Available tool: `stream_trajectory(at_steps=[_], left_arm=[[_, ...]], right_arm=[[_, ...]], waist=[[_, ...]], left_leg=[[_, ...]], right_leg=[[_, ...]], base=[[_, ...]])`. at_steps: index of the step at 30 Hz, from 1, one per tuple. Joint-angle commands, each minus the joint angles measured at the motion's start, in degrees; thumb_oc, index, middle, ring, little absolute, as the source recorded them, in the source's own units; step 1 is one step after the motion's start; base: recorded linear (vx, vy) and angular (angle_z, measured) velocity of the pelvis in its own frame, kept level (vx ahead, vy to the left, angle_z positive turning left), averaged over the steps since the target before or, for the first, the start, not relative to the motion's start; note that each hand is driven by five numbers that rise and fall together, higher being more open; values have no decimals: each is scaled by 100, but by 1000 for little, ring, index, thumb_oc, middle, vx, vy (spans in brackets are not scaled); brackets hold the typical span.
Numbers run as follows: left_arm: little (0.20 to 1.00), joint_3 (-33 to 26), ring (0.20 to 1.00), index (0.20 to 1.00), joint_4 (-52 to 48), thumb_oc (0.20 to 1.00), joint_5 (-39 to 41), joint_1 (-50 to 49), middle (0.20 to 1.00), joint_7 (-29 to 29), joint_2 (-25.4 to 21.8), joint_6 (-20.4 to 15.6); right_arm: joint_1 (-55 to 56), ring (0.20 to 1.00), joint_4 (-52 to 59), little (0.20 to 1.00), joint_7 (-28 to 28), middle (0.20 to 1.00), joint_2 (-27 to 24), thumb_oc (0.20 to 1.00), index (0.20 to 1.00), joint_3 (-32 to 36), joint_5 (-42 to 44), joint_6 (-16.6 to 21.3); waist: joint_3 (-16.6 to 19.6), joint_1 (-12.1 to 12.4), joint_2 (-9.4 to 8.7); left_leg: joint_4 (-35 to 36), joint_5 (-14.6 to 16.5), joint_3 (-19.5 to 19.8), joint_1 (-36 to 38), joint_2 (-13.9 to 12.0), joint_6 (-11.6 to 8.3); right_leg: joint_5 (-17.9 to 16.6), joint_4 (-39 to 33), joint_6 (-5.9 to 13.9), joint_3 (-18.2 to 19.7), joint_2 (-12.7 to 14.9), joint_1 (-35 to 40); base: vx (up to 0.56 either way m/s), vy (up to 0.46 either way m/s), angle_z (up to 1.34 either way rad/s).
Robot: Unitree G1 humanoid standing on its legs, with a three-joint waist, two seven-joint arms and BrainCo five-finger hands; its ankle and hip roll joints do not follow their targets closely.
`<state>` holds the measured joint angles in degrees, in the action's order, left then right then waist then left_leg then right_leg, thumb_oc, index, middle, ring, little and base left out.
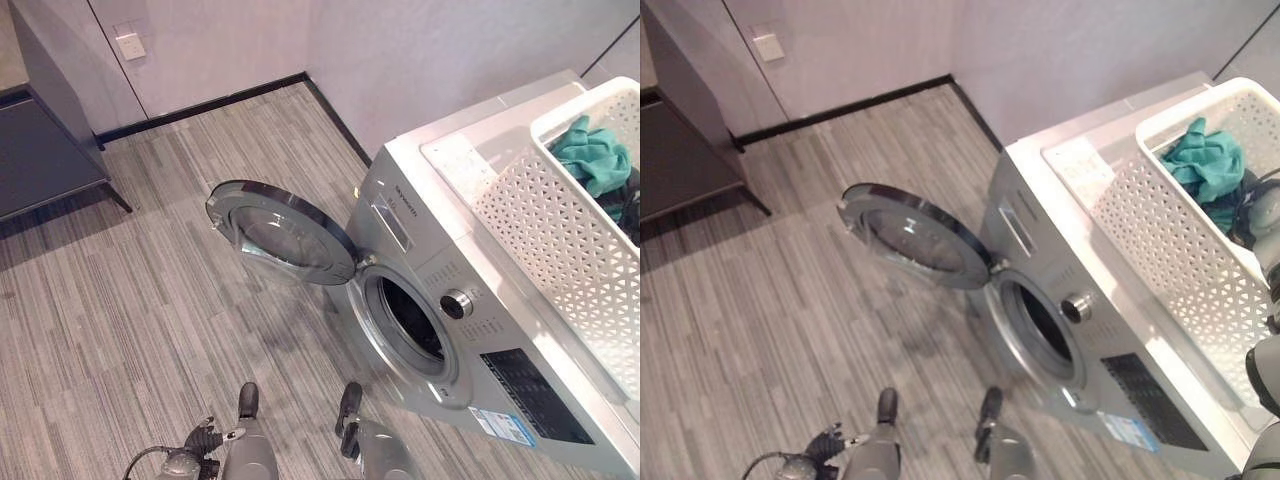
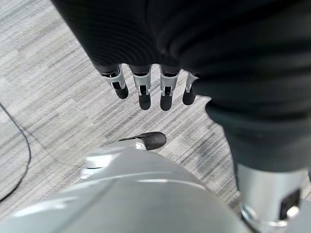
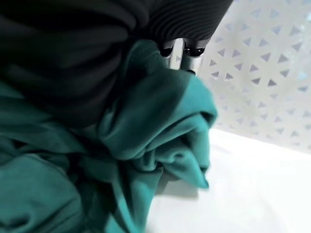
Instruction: Grab the laundry basket,head to the washer,open it,put in the laundry and shut it.
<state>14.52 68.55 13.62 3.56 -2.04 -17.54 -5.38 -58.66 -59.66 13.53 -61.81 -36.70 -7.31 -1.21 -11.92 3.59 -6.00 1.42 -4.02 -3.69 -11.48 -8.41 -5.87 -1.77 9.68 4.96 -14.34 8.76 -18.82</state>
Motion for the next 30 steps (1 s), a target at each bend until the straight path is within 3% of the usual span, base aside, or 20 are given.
stream_trajectory(at_steps=[1,4,7,16,22,27,30], left_arm=[[1000,-88,1000,1000,75,1000,115,341,1000,-147,123,-74],[1000,-111,1000,1000,115,1000,71,361,1000,-176,114,-71],[1000,-210,1000,1000,238,1000,14,422,1000,-229,81,-65],[1000,-145,1000,1000,282,1000,-337,248,1000,-165,102,-74],[1000,-24,1000,1000,83,1000,-417,205,1000,-153,103,-85],[1000,169,1000,1000,-1082,1000,-106,168,1000,-138,-26,-187],[1000,176,1000,1000,-1661,1000,7,107,1000,-126,-85,-182]], right_arm=[[806,200,-267,200,-491,200,1161,200,200,-140,624,30],[692,200,-184,200,-709,200,1037,200,200,115,849,72],[348,200,21,200,-1278,200,586,200,200,847,1549,215],[248,200,924,200,-1962,200,-660,200,200,2165,2624,654],[-77,200,904,200,-2176,200,-867,200,200,2232,2812,697],[-482,200,618,200,-2364,200,-1064,200,200,2144,3056,685],[-417,200,1037,200,-2548,200,-1106,200,200,2326,3203,736]], waist=[[-444,-13,181],[-382,-56,165],[-211,-153,115],[343,-308,73],[549,-326,65],[803,-330,94],[877,-398,147]], left_leg=[[-114,526,11,202,-94,-60],[-100,539,-8,241,-80,-50],[-69,611,-38,418,-53,-32],[17,833,9,999,60,10],[52,870,36,1180,142,46],[92,913,63,1347,261,106],[96,944,44,1433,310,153]], right_leg=[[274,125,233,252,186,-19],[264,109,244,267,188,-3],[261,69,283,294,199,136],[352,-53,384,178,309,866],[351,-126,411,120,365,1119],[304,-245,462,52,419,1391],[266,-276,494,80,454,1463]], base=[[0,10,-7],[1,5,-1],[25,26,-5],[50,27,2],[17,42,9],[-2,57,4],[-17,62,3]])
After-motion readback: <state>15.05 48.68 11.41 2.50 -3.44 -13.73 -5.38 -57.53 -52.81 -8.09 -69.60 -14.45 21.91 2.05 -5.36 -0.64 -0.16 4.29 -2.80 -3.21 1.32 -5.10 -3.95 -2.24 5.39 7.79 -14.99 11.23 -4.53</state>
